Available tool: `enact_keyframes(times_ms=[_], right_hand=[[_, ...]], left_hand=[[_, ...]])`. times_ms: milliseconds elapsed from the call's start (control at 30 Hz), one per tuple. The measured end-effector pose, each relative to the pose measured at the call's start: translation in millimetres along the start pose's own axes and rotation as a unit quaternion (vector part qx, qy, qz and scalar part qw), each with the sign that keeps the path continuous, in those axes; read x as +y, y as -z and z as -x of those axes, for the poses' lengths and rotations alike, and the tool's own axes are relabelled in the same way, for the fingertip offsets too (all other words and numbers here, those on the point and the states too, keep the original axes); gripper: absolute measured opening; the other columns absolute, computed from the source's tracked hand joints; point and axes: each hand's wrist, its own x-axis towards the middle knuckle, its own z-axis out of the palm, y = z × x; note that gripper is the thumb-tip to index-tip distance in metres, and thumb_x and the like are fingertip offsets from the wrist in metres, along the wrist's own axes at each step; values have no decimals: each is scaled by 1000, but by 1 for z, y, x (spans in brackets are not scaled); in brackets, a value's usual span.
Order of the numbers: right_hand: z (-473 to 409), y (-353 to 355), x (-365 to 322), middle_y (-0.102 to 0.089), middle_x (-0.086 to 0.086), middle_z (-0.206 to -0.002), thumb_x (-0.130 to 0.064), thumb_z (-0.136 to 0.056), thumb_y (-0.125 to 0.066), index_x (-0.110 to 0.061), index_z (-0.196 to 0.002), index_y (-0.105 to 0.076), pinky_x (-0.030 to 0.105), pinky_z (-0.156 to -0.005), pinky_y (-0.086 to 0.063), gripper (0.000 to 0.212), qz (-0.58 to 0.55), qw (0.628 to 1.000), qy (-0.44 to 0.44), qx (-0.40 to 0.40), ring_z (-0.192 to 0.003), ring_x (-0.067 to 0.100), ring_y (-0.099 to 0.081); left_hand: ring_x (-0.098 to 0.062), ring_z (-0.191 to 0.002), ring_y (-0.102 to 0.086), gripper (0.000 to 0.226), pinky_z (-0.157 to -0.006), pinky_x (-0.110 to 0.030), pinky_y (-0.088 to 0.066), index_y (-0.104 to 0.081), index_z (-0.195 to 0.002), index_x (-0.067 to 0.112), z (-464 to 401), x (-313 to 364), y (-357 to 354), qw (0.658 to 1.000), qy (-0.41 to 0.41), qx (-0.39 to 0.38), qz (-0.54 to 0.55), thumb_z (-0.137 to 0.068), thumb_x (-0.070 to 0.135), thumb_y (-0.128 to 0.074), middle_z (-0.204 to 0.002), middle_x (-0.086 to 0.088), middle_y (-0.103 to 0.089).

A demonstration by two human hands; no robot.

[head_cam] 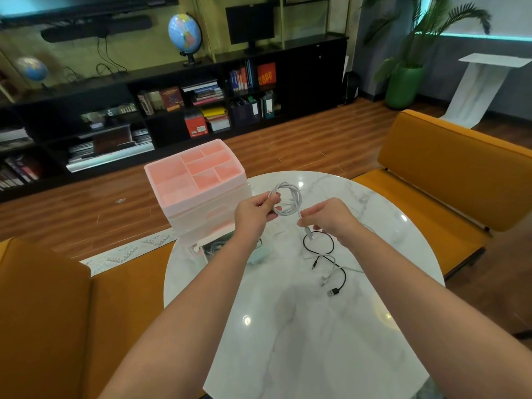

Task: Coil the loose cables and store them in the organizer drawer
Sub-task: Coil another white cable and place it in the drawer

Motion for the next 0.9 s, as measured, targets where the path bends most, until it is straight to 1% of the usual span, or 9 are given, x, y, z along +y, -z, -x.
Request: enact_keyframes(times_ms=[67, 167, 233, 333, 400, 500, 600, 767, 900], right_hand=[[-3, -3, 3, -67, 11, -73, -1, -75, -78, -3, -91, -73, 28, -66, -55, 16, -19, 1000, 9, -2, -60, 19, -60], [-6, -7, 7, -70, 13, -85, 2, -78, -76, -3, -86, -72, 32, -78, -59, 11, -106, 993, 36, 34, -72, 25, -69], [-8, -10, 8, -72, 15, -92, 1, -78, -76, 2, -93, -72, 29, -78, -59, 16, -165, 984, 44, 44, -80, 25, -71], [-7, -14, 10, -72, 20, -98, 3, -78, -75, 7, -103, -69, 33, -87, -57, 26, -273, 961, 16, 36, -92, 27, -72], [-7, -19, 12, -71, 22, -103, 6, -81, -69, 10, -109, -66, 33, -91, -56, 29, -349, 937, -4, 20, -96, 27, -71], [-8, -24, 13, -70, 22, -108, 6, -84, -61, 10, -112, -64, 33, -92, -55, 28, -454, 889, -50, -8, -100, 28, -70], [-8, -28, 14, -70, 20, -110, -3, -85, -68, 7, -114, -63, 34, -95, -53, 31, -495, 866, -61, -29, -101, 25, -69], [-8, -30, 13, -72, 6, -108, -15, -89, -68, -10, -112, -68, 28, -72, -55, 23, -468, 877, -106, -18, -96, 14, -68], [-6, -31, 10, -63, -6, -83, -26, -91, -65, -16, -107, -69, 20, -58, -41, 19, -443, 884, -142, -33, -68, 3, -54]], left_hand=[[-13, -83, -72, 22, -80, -23, -58, -71, -108, 2, 1, 0, -1, 999, 17, -1, 35, -91, 16, -66, -91, -2, -74], [-13, -85, -72, 18, -80, -21, -58, -70, -105, 7, 2, 3, -3, 995, 46, -23, 79, -93, 19, -63, -94, -2, -74], [-15, -89, -71, 19, -82, -22, -57, -68, -106, 7, 2, 5, -4, 990, 72, -39, 113, -94, 20, -63, -98, -5, -73], [-18, -92, -71, 16, -82, -22, -58, -69, -101, 8, 2, 6, -6, 984, 98, -48, 138, -93, 20, -64, -101, -7, -72], [-17, -89, -71, 16, -75, -18, -57, -71, -99, 9, 4, 5, -9, 989, 90, -40, 108, -91, 22, -66, -98, -5, -73], [-16, -82, -71, 24, -64, -13, -54, -72, -108, 6, 7, 4, -13, 998, 48, -15, 47, -91, 21, -67, -91, -2, -73], [-20, -83, -72, 22, -62, -14, -54, -74, -106, 8, 6, 1, -16, 1000, 11, 6, -13, -92, 23, -67, -93, -9, -74], [-18, -81, -73, 25, -67, -18, -57, -72, -113, 9, 7, 0, -21, 999, -7, 8, -53, -92, 21, -67, -94, -7, -75], [-25, -86, -73, 27, -71, -23, -60, -70, -115, 9, 7, 3, -21, 1000, 15, 0, -20, -92, 22, -66, -98, -10, -74]])
